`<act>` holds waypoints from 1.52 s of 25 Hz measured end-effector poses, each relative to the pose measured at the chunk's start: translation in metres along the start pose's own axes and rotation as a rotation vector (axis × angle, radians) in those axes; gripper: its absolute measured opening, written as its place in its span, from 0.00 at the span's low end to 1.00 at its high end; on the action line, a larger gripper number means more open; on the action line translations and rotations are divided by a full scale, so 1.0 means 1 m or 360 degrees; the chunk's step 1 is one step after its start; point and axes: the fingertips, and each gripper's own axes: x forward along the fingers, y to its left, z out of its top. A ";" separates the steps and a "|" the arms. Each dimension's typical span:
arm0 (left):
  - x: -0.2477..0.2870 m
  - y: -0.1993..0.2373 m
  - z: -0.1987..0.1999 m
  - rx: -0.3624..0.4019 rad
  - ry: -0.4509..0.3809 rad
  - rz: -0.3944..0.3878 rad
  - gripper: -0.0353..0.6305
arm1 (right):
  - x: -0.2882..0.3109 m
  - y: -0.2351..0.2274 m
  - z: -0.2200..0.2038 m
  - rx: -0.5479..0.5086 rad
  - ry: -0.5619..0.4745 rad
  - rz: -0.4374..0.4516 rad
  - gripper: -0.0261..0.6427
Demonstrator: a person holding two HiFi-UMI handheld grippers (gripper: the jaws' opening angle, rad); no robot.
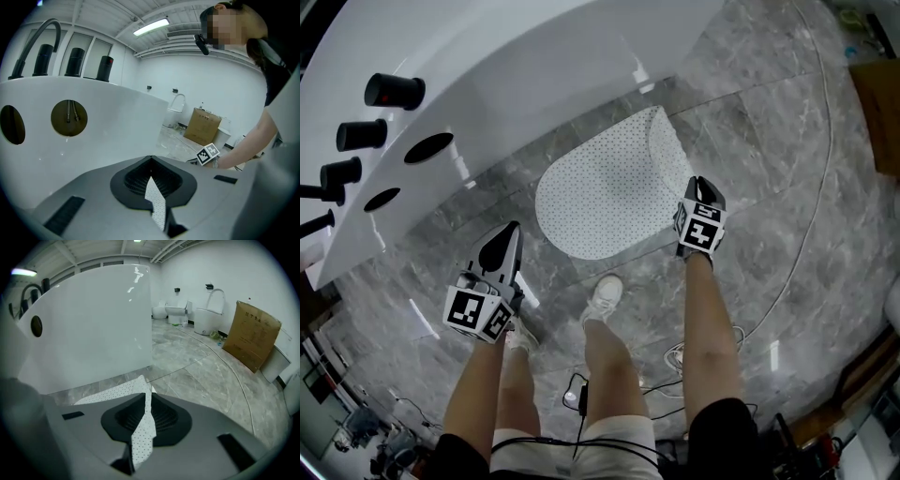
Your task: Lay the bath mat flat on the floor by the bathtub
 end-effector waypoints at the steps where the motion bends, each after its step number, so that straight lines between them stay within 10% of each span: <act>1: 0.000 -0.001 0.003 0.0001 -0.0001 -0.0005 0.07 | -0.003 -0.002 0.001 0.0003 0.0000 -0.0009 0.12; 15: -0.033 -0.014 0.021 -0.0001 -0.0009 -0.0006 0.07 | -0.062 -0.001 -0.011 0.0094 -0.0030 0.0022 0.10; 38: -0.190 0.024 0.129 0.0117 -0.0224 -0.0047 0.07 | -0.331 0.182 0.142 -0.0191 -0.0654 0.0507 0.08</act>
